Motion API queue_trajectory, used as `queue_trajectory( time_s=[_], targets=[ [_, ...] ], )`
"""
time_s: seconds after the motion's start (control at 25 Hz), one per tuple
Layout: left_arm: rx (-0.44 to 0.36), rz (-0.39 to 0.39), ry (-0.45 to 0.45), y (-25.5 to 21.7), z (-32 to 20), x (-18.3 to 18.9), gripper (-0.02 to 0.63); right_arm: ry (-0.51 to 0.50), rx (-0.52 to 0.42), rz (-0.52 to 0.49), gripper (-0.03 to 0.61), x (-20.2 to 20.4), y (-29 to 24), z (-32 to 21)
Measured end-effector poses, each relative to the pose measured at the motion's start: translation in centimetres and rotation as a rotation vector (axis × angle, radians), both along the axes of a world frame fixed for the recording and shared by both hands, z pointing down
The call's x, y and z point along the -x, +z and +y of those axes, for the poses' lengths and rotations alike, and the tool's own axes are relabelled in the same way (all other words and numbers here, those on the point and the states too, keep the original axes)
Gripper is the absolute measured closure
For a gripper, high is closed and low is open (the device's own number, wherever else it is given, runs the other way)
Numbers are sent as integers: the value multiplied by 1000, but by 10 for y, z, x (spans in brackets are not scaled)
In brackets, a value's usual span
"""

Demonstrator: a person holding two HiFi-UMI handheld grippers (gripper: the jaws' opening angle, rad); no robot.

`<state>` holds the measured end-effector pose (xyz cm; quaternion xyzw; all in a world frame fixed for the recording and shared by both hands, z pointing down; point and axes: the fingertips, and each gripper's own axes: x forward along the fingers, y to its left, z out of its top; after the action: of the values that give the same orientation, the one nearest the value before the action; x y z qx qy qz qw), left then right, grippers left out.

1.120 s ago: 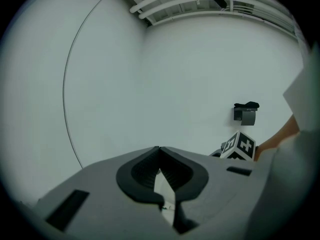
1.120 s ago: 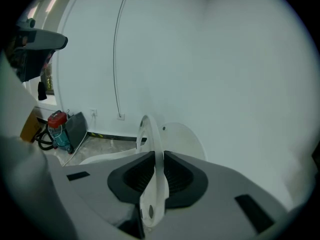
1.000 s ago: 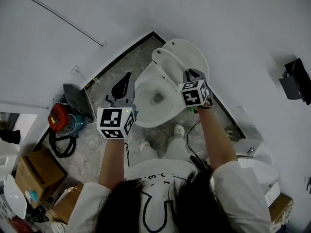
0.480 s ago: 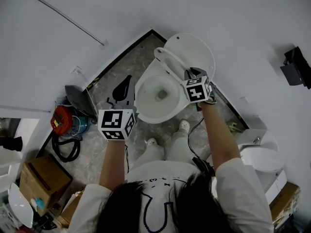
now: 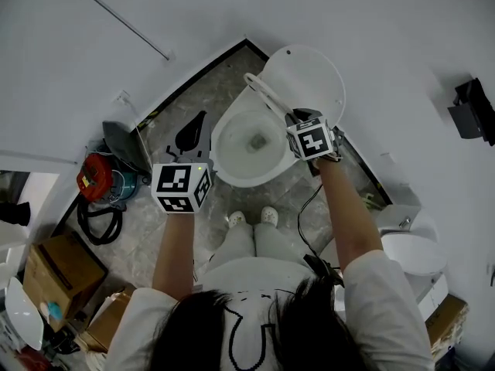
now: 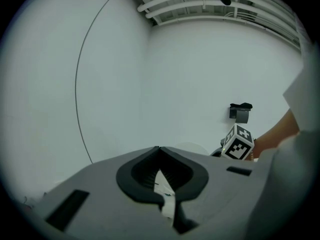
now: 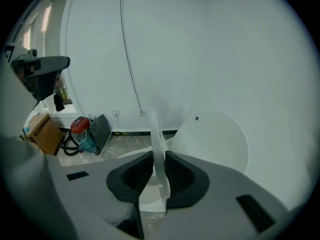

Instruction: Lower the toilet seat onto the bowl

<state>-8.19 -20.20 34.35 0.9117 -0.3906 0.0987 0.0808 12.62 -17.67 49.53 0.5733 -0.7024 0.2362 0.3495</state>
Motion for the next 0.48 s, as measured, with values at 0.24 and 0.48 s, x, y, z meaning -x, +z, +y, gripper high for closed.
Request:
queue_trajectory(
  time_s=[0.24,0.48],
  targets=[
    [25,-15,-41,15,-11,3,604,-63,22,-55,488,11,2,0],
    [62,-13,-94,29,-15,11,604,-169,74,-98,486,27,7,6]
  ],
)
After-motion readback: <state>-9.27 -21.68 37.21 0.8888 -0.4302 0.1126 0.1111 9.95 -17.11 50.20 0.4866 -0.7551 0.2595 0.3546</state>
